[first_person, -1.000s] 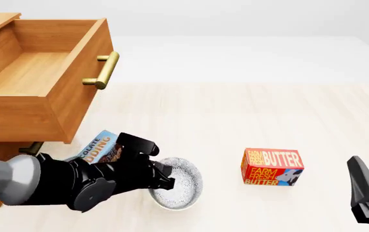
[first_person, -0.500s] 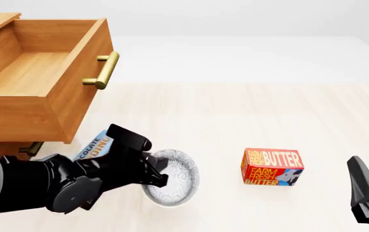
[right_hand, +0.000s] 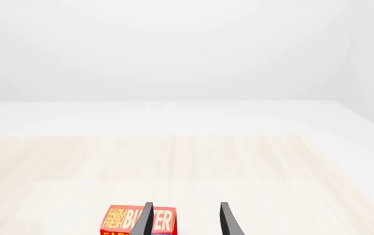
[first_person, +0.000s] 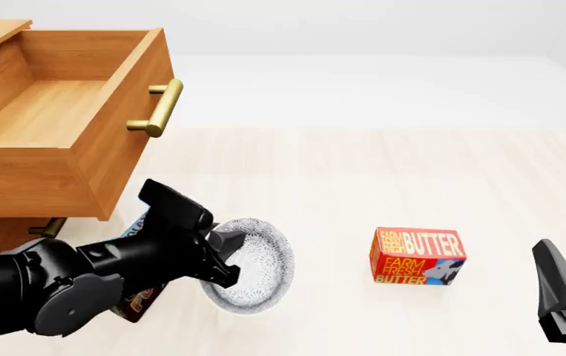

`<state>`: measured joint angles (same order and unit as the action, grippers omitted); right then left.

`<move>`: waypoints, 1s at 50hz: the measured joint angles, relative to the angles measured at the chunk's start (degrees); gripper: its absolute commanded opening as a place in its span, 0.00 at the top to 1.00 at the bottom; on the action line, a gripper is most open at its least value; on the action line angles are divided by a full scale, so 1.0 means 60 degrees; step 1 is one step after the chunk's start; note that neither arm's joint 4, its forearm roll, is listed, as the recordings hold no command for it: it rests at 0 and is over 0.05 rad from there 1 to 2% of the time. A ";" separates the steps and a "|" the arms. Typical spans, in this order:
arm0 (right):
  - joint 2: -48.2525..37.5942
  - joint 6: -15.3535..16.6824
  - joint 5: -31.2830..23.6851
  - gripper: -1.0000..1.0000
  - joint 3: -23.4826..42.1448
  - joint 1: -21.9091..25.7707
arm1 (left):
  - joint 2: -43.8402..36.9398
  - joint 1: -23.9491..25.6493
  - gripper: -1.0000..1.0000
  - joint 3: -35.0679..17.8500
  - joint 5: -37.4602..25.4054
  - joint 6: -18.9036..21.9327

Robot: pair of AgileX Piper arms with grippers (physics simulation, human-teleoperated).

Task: Put the bowl in the top drawer of the cabinet.

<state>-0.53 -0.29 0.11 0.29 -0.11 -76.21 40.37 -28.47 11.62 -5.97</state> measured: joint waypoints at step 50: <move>0.0000 0.0000 0.0000 0.00 0.0000 0.0000 | 0.3116 0.0250 1.00 0.0070 -0.1376 0.0656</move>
<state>-0.53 -0.29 0.11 0.29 -0.11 -57.52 41.87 -28.05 3.37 -2.03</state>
